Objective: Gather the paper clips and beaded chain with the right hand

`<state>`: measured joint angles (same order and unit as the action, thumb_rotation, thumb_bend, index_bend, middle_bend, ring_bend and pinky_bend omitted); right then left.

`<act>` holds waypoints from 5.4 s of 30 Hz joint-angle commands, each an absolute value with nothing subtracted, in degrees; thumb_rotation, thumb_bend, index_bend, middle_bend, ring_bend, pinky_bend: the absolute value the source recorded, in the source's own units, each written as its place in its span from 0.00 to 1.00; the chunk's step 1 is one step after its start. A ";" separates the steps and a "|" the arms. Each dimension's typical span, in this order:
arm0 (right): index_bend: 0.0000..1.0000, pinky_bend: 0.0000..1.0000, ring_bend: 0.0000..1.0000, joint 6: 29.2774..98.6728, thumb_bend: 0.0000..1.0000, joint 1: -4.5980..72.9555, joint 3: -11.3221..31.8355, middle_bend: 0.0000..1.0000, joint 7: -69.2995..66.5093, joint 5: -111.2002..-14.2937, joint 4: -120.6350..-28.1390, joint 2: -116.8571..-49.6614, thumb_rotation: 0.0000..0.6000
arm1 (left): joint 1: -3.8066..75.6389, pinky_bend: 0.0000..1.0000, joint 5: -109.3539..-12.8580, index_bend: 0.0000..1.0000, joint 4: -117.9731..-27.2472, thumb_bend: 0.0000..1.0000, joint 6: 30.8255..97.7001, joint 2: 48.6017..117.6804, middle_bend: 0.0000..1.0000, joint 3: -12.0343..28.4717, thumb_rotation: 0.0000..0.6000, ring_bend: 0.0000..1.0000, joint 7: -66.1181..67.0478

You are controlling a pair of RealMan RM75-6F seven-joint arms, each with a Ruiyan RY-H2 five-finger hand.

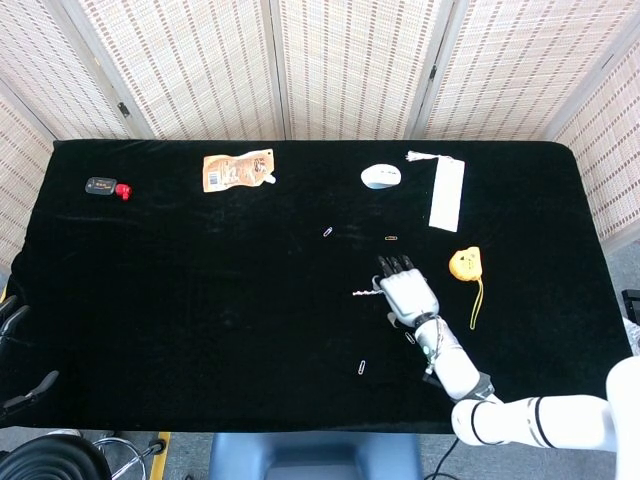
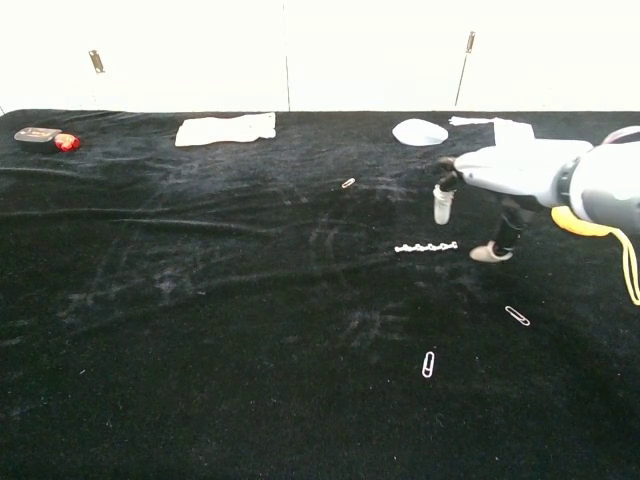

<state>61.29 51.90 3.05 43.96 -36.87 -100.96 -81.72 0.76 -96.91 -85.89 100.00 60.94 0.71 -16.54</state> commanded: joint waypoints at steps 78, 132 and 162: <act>0.59 0.00 0.00 58.78 0.32 51.51 11.20 0.00 50.33 -41.38 -70.70 -105.72 1.00 | -0.17 0.00 -95.47 0.00 -84.17 0.40 101.48 59.92 0.00 1.37 1.00 0.00 -23.24; 0.67 0.00 0.00 54.93 0.45 42.08 14.25 0.00 18.06 -54.79 -83.47 -96.08 1.00 | -0.07 0.00 -95.97 0.00 -84.45 0.40 101.11 60.22 0.00 1.27 1.00 0.00 -21.90; 0.67 0.00 0.00 59.49 0.45 27.75 1.92 0.00 -15.18 -78.30 -85.29 -86.58 1.00 | 0.64 0.00 -96.01 0.00 -85.69 0.40 99.45 60.53 0.00 1.07 1.00 0.00 -19.12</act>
